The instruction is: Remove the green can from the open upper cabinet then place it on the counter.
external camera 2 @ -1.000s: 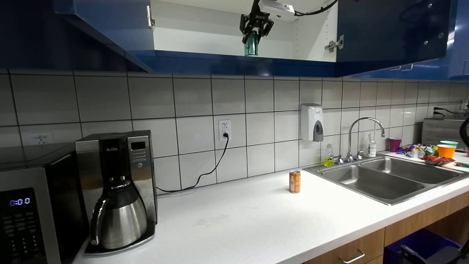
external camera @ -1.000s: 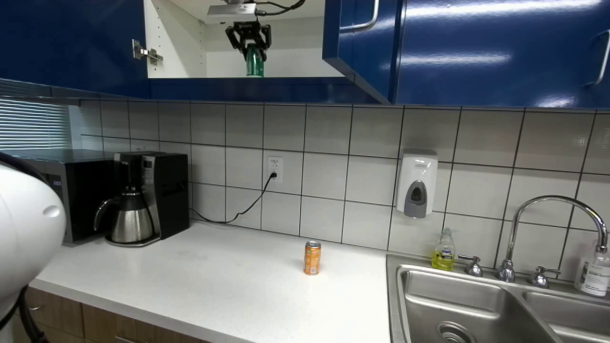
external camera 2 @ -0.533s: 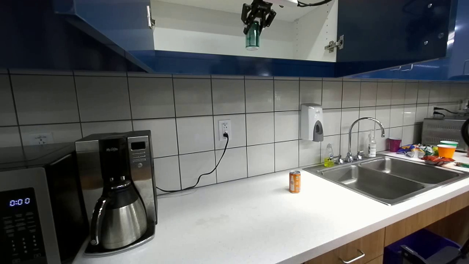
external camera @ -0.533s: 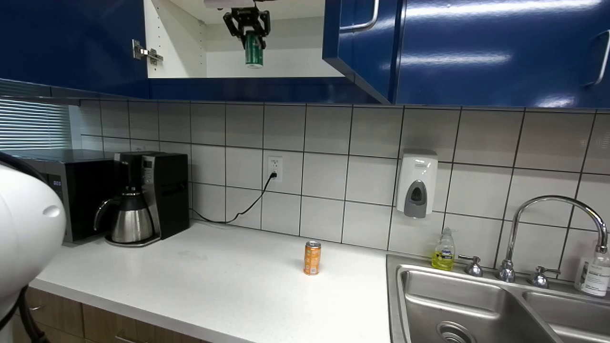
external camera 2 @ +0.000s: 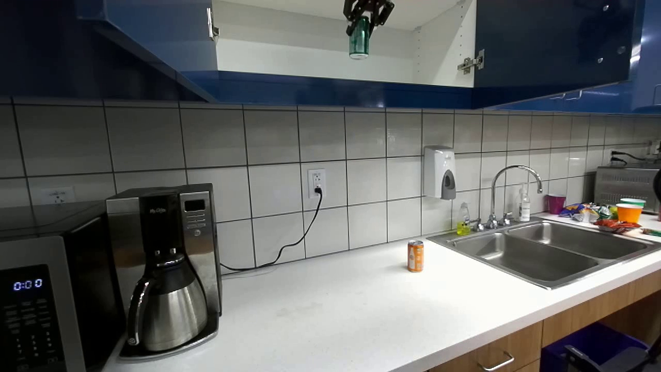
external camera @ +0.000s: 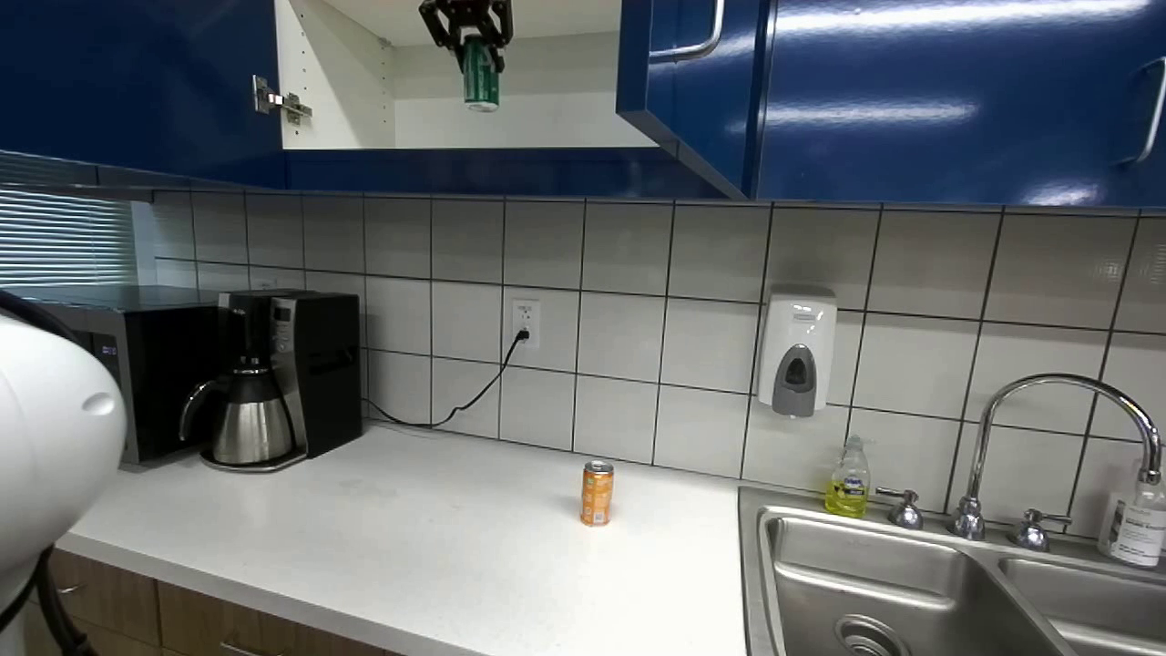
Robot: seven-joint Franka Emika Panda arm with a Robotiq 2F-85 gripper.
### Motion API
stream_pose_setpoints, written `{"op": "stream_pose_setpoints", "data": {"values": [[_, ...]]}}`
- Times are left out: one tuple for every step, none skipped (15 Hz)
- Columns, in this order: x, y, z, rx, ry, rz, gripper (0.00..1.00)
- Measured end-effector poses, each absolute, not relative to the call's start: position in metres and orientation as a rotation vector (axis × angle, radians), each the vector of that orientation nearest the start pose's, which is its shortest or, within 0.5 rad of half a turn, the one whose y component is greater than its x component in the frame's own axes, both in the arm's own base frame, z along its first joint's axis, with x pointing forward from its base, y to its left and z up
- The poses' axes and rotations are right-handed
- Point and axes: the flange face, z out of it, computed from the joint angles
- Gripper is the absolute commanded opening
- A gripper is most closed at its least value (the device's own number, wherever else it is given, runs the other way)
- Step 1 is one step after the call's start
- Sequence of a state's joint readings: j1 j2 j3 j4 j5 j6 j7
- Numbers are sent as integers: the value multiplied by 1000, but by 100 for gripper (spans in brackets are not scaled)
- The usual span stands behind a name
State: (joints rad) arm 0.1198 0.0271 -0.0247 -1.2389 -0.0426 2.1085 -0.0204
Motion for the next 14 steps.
{"op": "stream_pose_setpoints", "data": {"values": [[564, 52, 837, -2871, -174, -1293, 38], [560, 52, 838, -2871, -174, -1291, 38], [555, 51, 838, -2873, -175, -1287, 38], [550, 51, 837, -2875, -176, -1280, 38], [545, 50, 835, -2878, -177, -1272, 38], [540, 50, 833, -2882, -178, -1262, 38], [534, 49, 830, -2886, -178, -1251, 38], [529, 49, 827, -2891, -178, -1239, 38], [523, 48, 824, -2895, -179, -1229, 38], [518, 47, 821, -2898, -179, -1220, 38], [512, 46, 817, -2900, -179, -1213, 38], [506, 46, 813, -2902, -180, -1207, 38], [500, 45, 810, -2904, -180, -1201, 38], [495, 44, 806, -2905, -179, -1196, 38]]}}
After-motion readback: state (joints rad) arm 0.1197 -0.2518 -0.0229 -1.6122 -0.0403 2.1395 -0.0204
